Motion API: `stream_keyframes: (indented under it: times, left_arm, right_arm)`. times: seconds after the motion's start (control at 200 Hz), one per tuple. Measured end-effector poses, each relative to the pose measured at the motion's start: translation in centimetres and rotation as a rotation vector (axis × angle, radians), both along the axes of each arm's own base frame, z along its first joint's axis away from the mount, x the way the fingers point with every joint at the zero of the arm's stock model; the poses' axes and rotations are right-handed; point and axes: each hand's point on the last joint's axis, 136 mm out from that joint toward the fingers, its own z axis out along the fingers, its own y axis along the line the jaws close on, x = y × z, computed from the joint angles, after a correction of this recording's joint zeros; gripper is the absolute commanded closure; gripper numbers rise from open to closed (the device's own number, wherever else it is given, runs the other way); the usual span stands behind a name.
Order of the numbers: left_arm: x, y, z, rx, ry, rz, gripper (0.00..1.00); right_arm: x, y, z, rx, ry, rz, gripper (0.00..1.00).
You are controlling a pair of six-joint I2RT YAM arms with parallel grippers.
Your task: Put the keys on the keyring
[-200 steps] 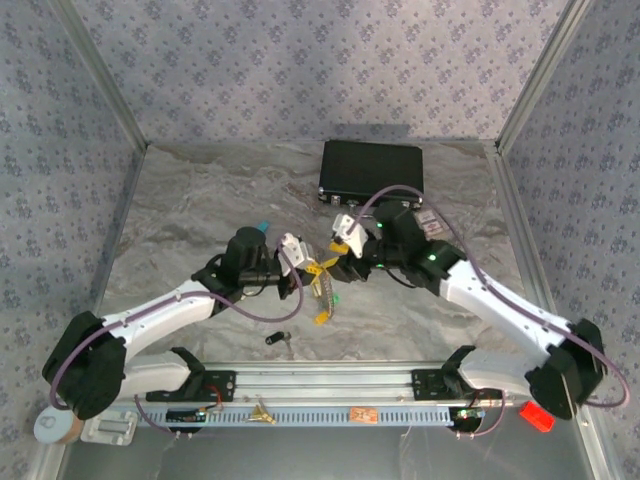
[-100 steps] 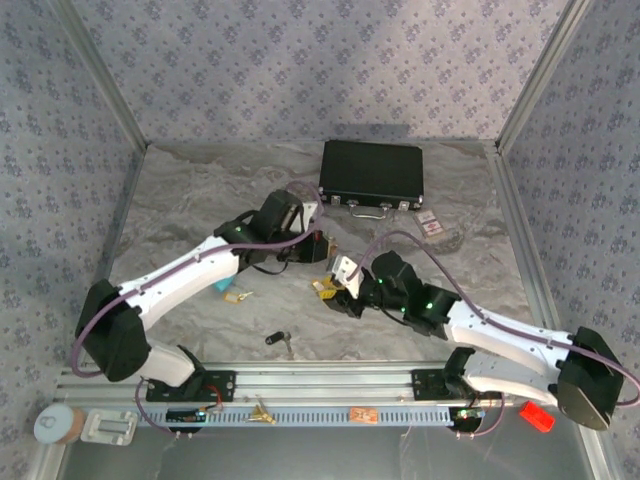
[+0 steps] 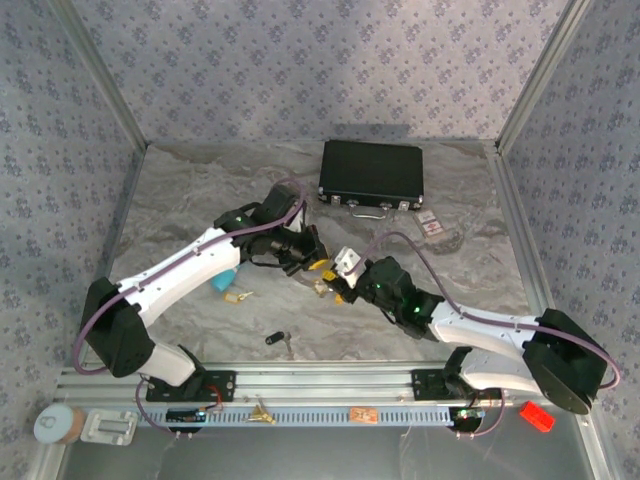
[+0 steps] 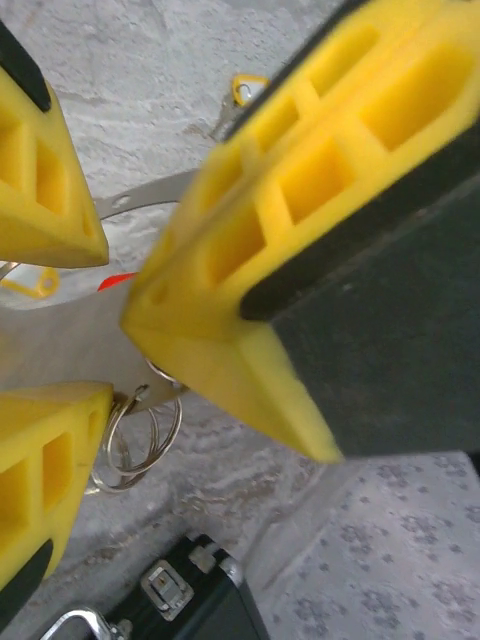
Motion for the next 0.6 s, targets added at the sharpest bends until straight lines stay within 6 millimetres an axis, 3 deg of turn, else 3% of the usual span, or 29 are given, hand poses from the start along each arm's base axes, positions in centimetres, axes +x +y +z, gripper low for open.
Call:
stream_keyframes:
  times: [0.605]
  left_arm:
    - [-2.1,1.8,-0.8,-0.064,0.304,0.224,1.00]
  right_arm:
    - [-1.9,0.0,0.5,-0.020,-0.148,0.119,0.68]
